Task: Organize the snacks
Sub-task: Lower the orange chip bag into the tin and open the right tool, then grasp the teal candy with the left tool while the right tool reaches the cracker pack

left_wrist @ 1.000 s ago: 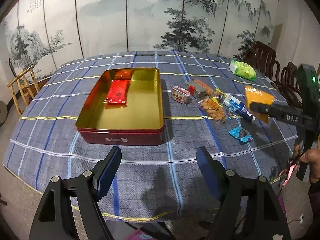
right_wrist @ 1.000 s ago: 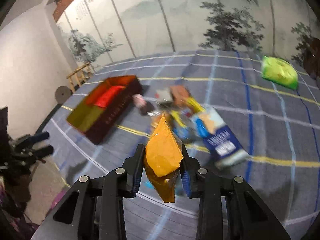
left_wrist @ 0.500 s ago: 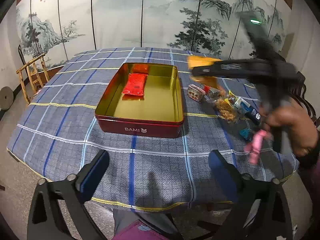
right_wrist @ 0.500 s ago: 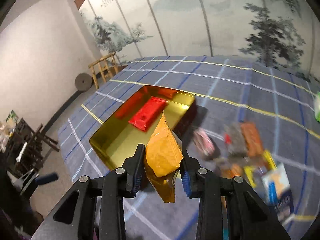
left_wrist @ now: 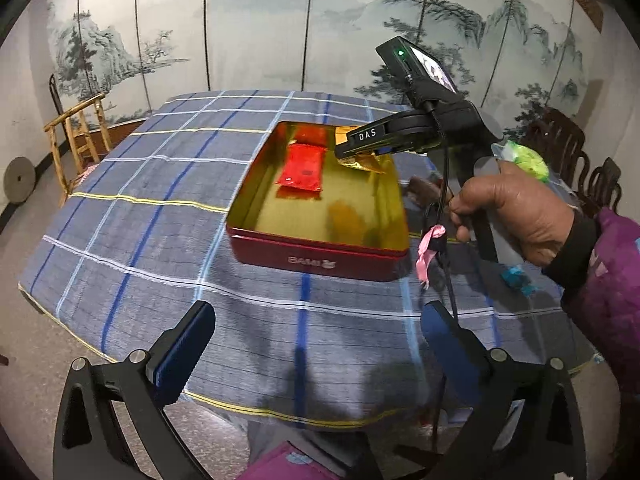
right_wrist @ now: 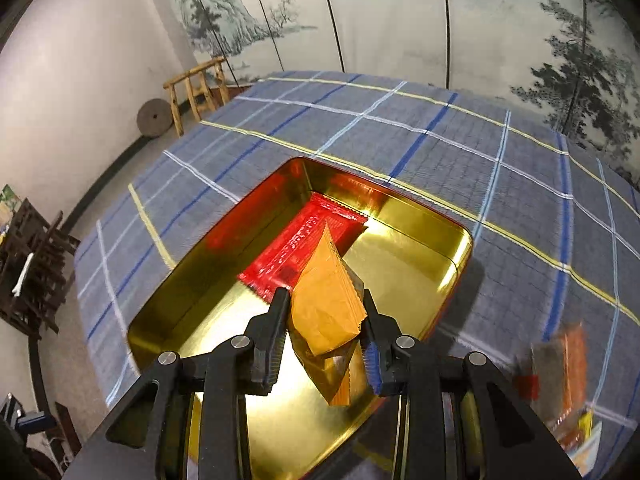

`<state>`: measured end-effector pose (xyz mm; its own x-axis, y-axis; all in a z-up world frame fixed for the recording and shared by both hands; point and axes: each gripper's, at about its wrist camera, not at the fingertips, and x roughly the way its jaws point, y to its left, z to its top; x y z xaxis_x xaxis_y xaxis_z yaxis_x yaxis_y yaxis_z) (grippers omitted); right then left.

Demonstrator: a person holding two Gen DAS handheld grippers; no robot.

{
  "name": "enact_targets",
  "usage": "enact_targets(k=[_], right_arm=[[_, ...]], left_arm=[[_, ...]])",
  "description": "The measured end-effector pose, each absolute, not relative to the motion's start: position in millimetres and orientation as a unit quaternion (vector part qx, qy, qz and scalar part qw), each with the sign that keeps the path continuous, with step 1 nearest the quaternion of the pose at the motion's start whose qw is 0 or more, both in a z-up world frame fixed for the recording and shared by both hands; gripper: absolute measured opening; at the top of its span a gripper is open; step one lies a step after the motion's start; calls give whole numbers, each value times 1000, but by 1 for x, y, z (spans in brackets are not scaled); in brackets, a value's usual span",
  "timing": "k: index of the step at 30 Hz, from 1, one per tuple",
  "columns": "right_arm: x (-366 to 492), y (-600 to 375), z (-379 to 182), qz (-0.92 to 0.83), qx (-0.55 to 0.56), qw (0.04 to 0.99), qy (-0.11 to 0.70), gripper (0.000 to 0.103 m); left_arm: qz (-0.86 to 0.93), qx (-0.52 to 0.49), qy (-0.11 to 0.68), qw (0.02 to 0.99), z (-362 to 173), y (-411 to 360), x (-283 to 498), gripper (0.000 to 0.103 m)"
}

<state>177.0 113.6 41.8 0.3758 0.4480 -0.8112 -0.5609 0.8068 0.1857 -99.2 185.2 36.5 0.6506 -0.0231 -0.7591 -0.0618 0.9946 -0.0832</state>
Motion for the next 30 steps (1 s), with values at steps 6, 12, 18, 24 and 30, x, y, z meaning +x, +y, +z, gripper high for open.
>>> enact_targets(k=[6,12,18,24,30], right_arm=[[195,126,27,289,-65,822,486,35],[205,132,17,279,-68,819,496,37],[208,134,19,273,-64,824,492,37],[204,123,28,278,-40,833,477,44],[172,75,57,297,17,851,433,55]], left_arm=[[33,-28,420,907,29,190,-94,101],[36,-19,416,908,27,191,-93,102],[37,-21,421,906,26,192,-92,102],[37,-22,423,905,26,188,-94,101],[33,-15,403,914,32,182,-100,102]])
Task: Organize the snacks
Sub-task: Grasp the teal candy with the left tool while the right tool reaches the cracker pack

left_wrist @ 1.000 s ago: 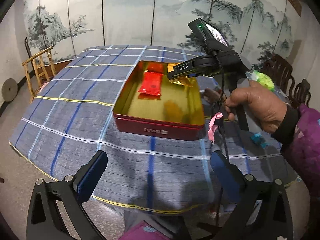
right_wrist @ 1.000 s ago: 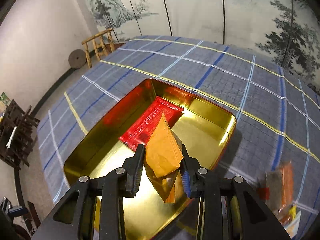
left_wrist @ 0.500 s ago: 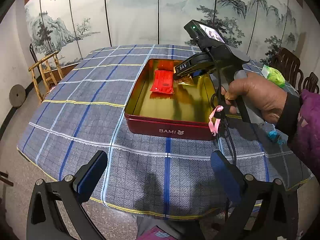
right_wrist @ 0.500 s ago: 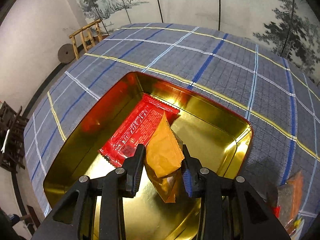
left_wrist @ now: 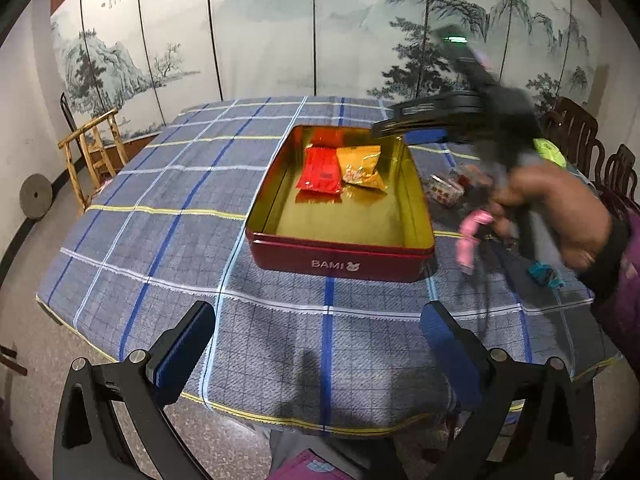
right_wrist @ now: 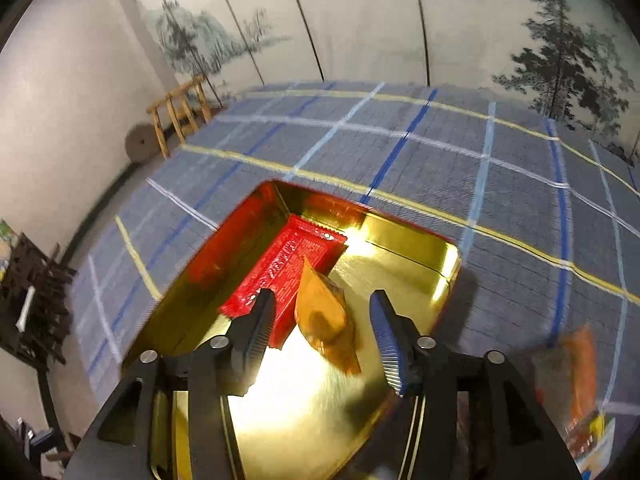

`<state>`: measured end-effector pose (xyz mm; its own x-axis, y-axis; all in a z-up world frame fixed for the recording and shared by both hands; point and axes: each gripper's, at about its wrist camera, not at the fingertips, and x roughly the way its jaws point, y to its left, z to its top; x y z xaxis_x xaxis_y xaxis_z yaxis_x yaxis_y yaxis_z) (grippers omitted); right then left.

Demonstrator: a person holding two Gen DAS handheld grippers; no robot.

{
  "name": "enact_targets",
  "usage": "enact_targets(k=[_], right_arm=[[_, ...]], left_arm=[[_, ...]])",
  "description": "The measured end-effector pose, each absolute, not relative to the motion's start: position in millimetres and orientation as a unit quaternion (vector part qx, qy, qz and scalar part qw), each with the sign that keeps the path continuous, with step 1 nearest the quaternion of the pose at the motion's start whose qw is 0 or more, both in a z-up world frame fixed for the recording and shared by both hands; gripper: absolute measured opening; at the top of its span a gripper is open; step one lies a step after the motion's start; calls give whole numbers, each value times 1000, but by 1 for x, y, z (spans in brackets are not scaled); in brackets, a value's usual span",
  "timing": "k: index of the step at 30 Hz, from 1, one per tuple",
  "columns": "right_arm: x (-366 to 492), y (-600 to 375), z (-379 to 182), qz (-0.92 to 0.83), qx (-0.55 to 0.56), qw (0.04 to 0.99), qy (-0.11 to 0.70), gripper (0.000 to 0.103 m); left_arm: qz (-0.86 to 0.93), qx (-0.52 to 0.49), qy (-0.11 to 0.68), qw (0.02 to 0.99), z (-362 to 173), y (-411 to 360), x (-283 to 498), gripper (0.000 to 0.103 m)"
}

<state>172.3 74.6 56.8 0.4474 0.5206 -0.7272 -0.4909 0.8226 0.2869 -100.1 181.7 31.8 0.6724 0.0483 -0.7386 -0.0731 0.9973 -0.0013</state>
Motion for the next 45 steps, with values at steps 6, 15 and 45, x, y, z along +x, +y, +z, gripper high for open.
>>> enact_targets(k=[6,15,45], right_arm=[[100,-30,73,278,56,883,374,74],[17,-211,23,60,6,914,400,77],[-12,-280,-5,118,102,921,356,79]], left_arm=[[-8,-8,401,916,33,161,-102,102],[-112,-4,433,894,30,106,-87,102],[-191,-9,574,796,-44,-78,30,47]])
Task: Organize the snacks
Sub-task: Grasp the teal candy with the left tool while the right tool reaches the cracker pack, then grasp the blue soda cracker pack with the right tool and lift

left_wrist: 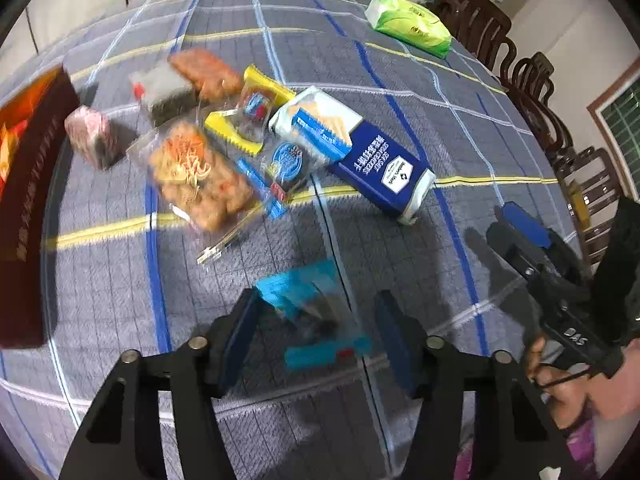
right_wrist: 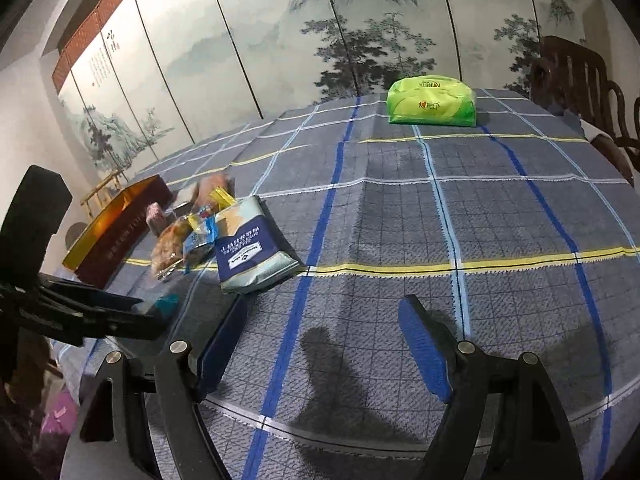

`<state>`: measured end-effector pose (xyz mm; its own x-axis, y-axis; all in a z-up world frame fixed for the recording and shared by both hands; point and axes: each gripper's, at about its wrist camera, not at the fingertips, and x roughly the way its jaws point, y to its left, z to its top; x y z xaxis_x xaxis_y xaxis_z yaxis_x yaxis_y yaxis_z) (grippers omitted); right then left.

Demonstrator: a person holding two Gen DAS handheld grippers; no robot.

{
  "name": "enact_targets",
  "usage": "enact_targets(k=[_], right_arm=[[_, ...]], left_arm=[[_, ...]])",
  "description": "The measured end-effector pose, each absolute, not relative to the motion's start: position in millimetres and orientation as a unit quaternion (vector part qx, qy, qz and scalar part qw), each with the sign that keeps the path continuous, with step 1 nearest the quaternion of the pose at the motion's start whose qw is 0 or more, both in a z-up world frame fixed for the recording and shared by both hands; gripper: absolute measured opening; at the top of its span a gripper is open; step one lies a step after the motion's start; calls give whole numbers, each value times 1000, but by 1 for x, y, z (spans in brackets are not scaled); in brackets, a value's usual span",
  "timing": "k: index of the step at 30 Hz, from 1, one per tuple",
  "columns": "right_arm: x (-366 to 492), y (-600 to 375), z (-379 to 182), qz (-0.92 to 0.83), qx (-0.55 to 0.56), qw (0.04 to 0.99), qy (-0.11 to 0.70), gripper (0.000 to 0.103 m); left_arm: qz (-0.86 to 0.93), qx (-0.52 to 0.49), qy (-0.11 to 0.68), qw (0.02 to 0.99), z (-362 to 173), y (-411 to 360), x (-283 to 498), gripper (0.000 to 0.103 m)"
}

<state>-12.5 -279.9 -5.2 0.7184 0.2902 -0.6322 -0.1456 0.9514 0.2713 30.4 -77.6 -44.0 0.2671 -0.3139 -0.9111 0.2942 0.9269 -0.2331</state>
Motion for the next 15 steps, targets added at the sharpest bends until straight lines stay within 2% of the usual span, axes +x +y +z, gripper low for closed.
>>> enact_targets(k=[1,2,10,13,15], right_arm=[[-12,-280,-5,120,103,921,356,80],[-12,-280,-5,121,103,921,356,80],[2,-277,-1,150,106,901,393,86],[16,-254,13,194,29,898,393,98],[28,-238,15,223,-19,892,393,98]], left_arm=[[-188,4,568,801,-44,-79,30,30],[-190,14,563,804,-45,-81,29,29],[-202,-14,541,816,-31,-62,10,28],[-213,-21,536,817,-18,-55,-1,28],[-216,-20,532,818,-11,-54,-7,28]])
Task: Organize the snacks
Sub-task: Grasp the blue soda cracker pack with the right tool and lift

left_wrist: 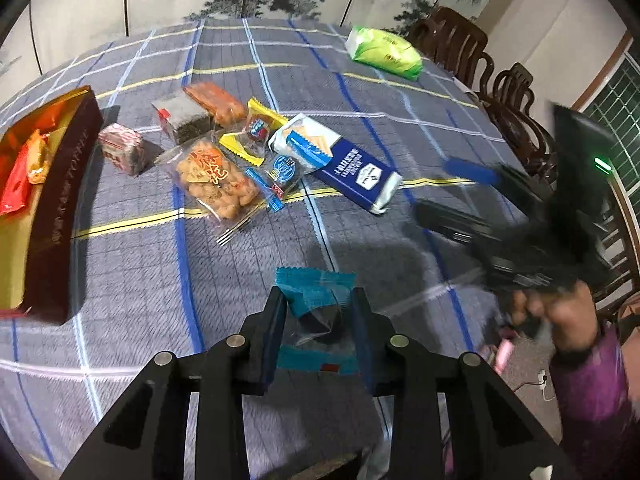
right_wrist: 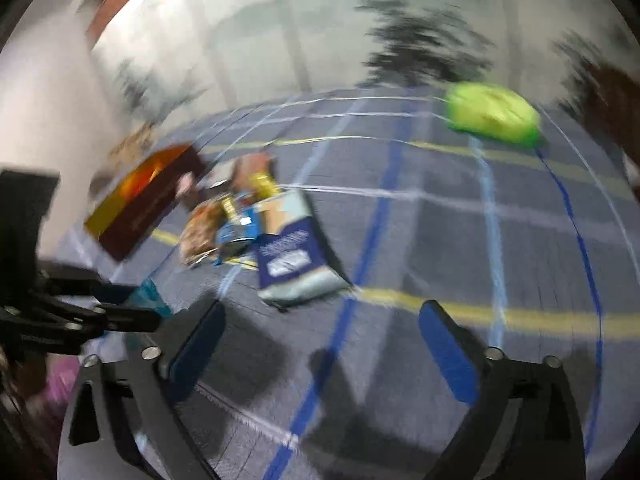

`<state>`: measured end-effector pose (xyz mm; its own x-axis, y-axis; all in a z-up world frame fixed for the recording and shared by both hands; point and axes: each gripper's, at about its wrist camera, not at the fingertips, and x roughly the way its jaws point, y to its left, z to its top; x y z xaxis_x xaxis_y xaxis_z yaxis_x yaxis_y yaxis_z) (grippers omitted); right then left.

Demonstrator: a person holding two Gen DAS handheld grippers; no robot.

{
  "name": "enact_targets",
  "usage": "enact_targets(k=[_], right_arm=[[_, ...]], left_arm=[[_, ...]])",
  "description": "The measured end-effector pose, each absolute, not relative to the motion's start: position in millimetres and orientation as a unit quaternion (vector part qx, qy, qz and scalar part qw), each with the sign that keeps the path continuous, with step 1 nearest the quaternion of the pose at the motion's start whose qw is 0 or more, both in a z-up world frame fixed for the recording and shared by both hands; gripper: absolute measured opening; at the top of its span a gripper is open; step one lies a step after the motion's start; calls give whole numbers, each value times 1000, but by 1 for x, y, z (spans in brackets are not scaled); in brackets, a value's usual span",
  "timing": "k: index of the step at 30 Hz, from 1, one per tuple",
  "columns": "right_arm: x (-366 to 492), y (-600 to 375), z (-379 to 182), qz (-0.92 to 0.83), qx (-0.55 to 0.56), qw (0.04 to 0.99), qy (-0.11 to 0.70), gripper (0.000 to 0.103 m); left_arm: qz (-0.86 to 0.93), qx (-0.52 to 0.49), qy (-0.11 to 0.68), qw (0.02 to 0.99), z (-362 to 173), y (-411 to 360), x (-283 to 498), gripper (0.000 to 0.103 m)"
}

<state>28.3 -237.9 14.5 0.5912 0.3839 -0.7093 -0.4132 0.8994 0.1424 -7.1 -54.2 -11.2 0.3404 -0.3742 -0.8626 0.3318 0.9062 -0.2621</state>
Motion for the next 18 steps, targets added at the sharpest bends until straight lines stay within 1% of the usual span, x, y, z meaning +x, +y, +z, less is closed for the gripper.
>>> enact_targets(k=[2,5,9,11,13,14,15,18], right_arm=[[47,-220,10,249,-68,877,405,98],[69,-202,-1,267,-112,857,426,98],[90,-188,-9,278,-133,842,442,97],[98,-182,-14,281,-140,834,453,89],[102,-174,-15,272,-159,831,459,71],[102,-173,-13,265,-157,832,462,64],[101,-173,-11,261,-158,832,464,51],[90,-178,-10,226,-175,841,460,51]], left_arm=[[-218,-23,532,818,-5,-50,-13,29],[-219,-31,528,820,2,-43,-20,29],[-216,-35,523,824,9,-37,-24,29],[-215,-36,525,822,9,-36,-24,29],[-213,-36,527,822,8,-35,-23,29],[-213,-37,527,822,8,-35,-23,29],[-214,-39,528,821,7,-34,-22,29],[-215,-45,525,822,9,-31,-23,29]])
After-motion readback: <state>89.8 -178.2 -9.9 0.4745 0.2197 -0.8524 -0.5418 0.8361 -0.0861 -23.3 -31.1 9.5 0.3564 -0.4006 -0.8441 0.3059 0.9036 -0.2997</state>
